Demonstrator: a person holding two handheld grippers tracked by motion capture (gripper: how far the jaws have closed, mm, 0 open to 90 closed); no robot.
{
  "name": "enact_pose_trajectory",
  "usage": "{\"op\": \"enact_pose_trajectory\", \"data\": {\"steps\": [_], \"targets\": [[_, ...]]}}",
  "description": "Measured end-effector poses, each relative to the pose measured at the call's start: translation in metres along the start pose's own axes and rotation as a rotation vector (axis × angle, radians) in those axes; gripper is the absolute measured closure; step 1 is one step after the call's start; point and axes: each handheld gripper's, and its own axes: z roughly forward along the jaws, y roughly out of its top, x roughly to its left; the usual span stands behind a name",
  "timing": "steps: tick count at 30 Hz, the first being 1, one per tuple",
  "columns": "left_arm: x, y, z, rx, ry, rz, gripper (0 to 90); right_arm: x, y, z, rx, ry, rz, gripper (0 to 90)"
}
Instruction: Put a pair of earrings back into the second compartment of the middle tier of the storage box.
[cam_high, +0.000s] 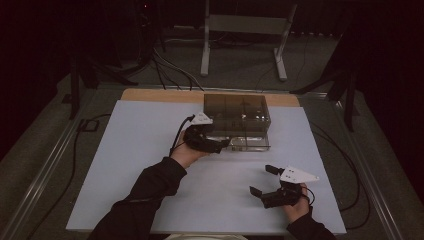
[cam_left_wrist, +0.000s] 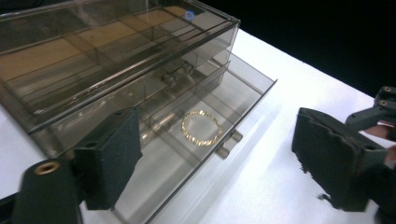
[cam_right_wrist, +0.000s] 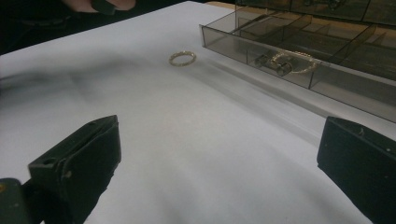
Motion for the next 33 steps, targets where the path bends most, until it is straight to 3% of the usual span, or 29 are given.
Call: {"op": "enact_pose_trajectory", "data": {"steps": [9, 14, 28, 33], "targets": [[0.024, -0.01, -0.027, -0.039, 0.023, -0.031, 16.5, 0.0, 0.0, 0.0, -0.001, -0.003, 0.002, 0.0], [0.034, -0.018, -0.037, -0.033, 0.053, -0.035, 16.5, 0.0, 0.0, 0.001, 0.001, -0.003, -0.001, 0.0], [0.047, -0.041, -0.048, -0.007, 0.109, -0.055, 16.9, 0.0, 0.0, 0.001, 0.004, -0.007, 0.002, 0.0], [0.052, -0.05, -0.051, -0.011, 0.111, -0.073, 17.2, 0.0, 0.0, 0.001, -0.003, -0.005, 0.01, 0.0]]}}
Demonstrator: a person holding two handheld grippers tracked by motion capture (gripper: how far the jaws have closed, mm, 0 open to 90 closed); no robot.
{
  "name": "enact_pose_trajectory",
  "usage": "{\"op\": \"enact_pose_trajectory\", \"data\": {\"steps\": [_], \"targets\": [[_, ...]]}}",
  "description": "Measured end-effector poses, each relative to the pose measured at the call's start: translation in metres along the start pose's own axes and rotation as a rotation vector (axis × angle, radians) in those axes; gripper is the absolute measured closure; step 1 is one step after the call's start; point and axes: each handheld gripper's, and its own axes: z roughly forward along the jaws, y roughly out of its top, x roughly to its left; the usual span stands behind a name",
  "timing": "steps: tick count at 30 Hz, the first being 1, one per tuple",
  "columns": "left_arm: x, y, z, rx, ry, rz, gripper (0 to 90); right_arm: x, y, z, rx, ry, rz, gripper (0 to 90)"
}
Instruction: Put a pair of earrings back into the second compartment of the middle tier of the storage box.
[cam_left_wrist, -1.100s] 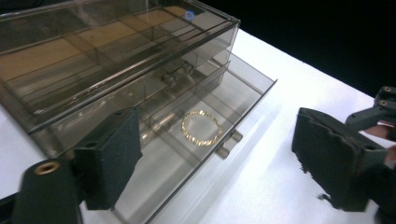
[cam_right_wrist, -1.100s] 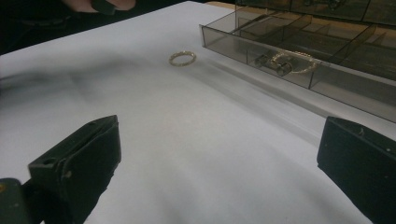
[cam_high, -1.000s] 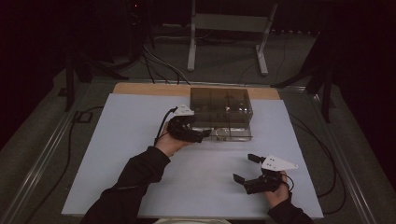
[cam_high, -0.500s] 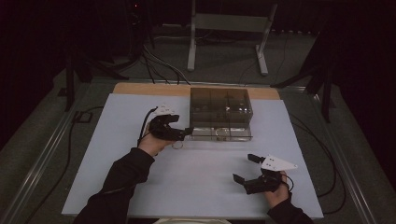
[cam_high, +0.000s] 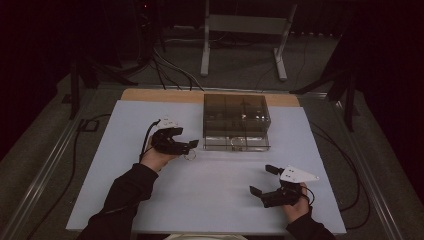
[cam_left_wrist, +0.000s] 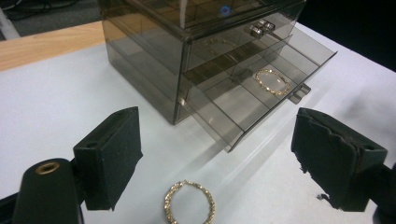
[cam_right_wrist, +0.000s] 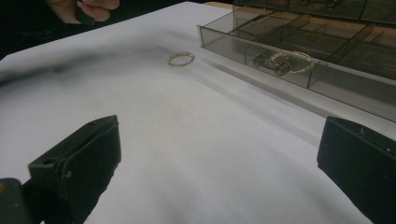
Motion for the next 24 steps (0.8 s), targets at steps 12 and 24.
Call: {"op": "enact_pose_trajectory", "data": {"steps": [12, 24], "targets": [[0.015, -0.019, 0.009, 0.042, 0.022, -0.009, 30.8, 0.001, 0.0, 0.0, 0.008, 0.001, -0.006, 0.0], [0.022, -0.038, 0.022, 0.143, 0.012, 0.003, 49.2, 0.001, 0.0, 0.0, 0.012, 0.004, -0.008, 0.0]]}}
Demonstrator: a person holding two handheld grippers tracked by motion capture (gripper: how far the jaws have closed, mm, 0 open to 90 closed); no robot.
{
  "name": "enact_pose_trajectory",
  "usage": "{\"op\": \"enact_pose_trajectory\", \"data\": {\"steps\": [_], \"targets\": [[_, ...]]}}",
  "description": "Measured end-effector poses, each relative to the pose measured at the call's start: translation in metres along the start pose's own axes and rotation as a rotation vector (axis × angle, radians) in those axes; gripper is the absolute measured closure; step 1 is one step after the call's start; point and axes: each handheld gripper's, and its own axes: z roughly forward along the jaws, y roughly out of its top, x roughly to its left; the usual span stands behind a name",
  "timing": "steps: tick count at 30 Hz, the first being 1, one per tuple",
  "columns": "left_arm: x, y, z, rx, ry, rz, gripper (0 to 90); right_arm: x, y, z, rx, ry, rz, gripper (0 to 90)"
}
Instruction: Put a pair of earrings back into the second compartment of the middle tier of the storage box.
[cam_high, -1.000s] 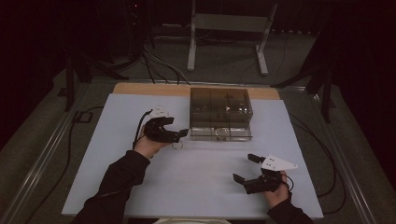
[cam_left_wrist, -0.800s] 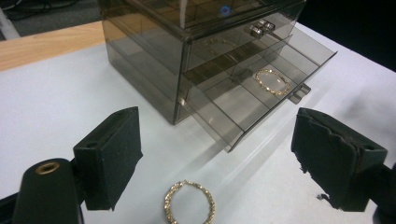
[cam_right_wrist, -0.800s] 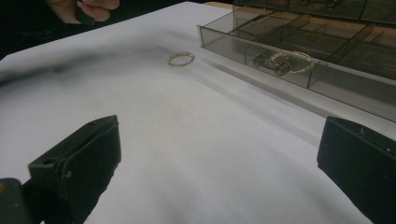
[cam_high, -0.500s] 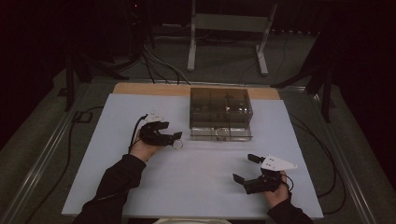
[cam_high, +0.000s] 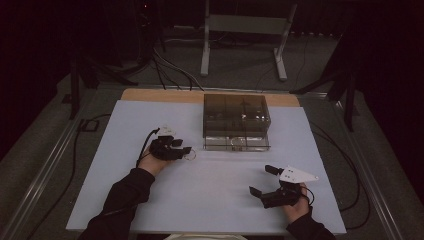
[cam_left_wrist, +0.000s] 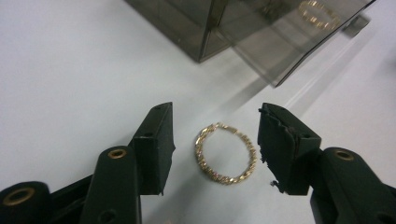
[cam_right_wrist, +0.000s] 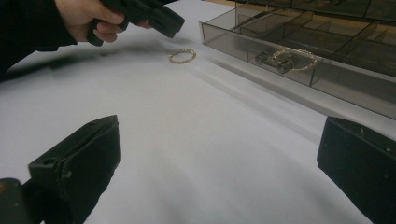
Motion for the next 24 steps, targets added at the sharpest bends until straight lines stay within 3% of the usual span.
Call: {"op": "enact_pose_trajectory", "data": {"steps": [3, 5, 12, 24], "targets": [[-0.001, -0.002, 0.004, 0.029, 0.022, 0.025, 54.2, 0.0, 0.0, -0.001, 0.001, 0.0, -0.002, 0.0], [-0.001, -0.004, 0.007, 0.037, 0.023, 0.02, 55.4, 0.0, 0.0, -0.001, -0.001, 0.001, 0.0, 0.0], [0.001, -0.007, 0.016, 0.076, 0.069, 0.023, 73.0, 0.0, 0.0, 0.0, 0.002, 0.002, -0.002, 0.0], [-0.01, -0.005, 0.019, 0.1, 0.124, 0.11, 86.9, 0.001, 0.0, 0.001, 0.009, 0.002, -0.002, 0.0]]}}
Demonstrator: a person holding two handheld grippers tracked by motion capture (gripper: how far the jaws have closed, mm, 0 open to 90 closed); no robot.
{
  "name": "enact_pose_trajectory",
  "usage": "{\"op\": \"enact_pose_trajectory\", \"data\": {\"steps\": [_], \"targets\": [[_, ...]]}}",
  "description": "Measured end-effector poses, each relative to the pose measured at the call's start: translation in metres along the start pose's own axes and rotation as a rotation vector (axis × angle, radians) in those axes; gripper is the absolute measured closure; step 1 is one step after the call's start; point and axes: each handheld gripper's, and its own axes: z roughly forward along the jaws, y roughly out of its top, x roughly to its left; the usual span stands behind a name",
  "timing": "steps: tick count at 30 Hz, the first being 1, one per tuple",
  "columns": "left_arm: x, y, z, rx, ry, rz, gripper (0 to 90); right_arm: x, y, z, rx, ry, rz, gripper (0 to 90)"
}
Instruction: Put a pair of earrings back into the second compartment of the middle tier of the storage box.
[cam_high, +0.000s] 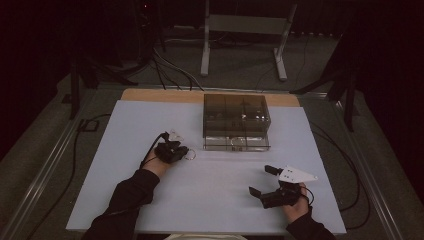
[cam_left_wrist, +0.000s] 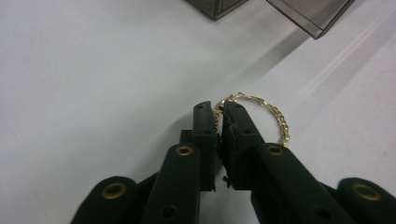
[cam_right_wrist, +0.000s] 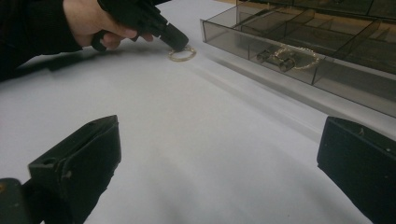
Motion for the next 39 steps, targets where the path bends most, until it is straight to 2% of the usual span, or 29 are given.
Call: {"op": "enact_pose_trajectory", "data": {"steps": [3, 8, 15, 17, 20, 25, 26, 30, 32, 39], "targets": [[0.003, -0.001, 0.0, -0.012, -0.017, -0.03, 87.6, 0.0, 0.0, 0.0, -0.001, 0.0, 0.001, 0.0], [0.003, 0.002, -0.003, -0.025, 0.003, -0.024, 88.1, 0.0, 0.0, 0.0, 0.001, -0.002, -0.001, 0.0], [0.006, 0.009, -0.019, -0.077, 0.02, -0.041, 88.1, -0.001, 0.0, -0.001, -0.009, 0.001, 0.007, 0.0], [0.008, 0.011, -0.022, -0.093, 0.01, -0.057, 88.1, -0.001, 0.0, -0.001, -0.009, 0.002, 0.009, 0.0], [0.007, 0.015, -0.027, -0.104, -0.006, -0.058, 88.1, -0.001, 0.0, -0.001, -0.007, 0.002, 0.007, 0.0], [0.002, 0.027, -0.034, -0.136, -0.006, -0.031, 88.1, -0.001, 0.0, 0.0, -0.004, 0.001, 0.01, 0.0], [0.002, 0.029, -0.034, -0.141, -0.019, -0.032, 88.1, -0.001, 0.0, 0.0, -0.006, 0.002, 0.01, 0.0], [-0.002, 0.038, -0.033, -0.145, -0.041, -0.035, 88.1, -0.001, 0.0, 0.0, -0.007, 0.002, 0.007, 0.0], [-0.006, 0.044, -0.032, -0.149, -0.035, -0.024, 88.1, -0.001, 0.0, -0.001, -0.009, 0.002, 0.007, 0.0], [-0.021, 0.064, -0.024, -0.154, -0.056, 0.004, 88.1, -0.001, 0.0, -0.001, -0.01, 0.004, 0.009, 0.0]]}}
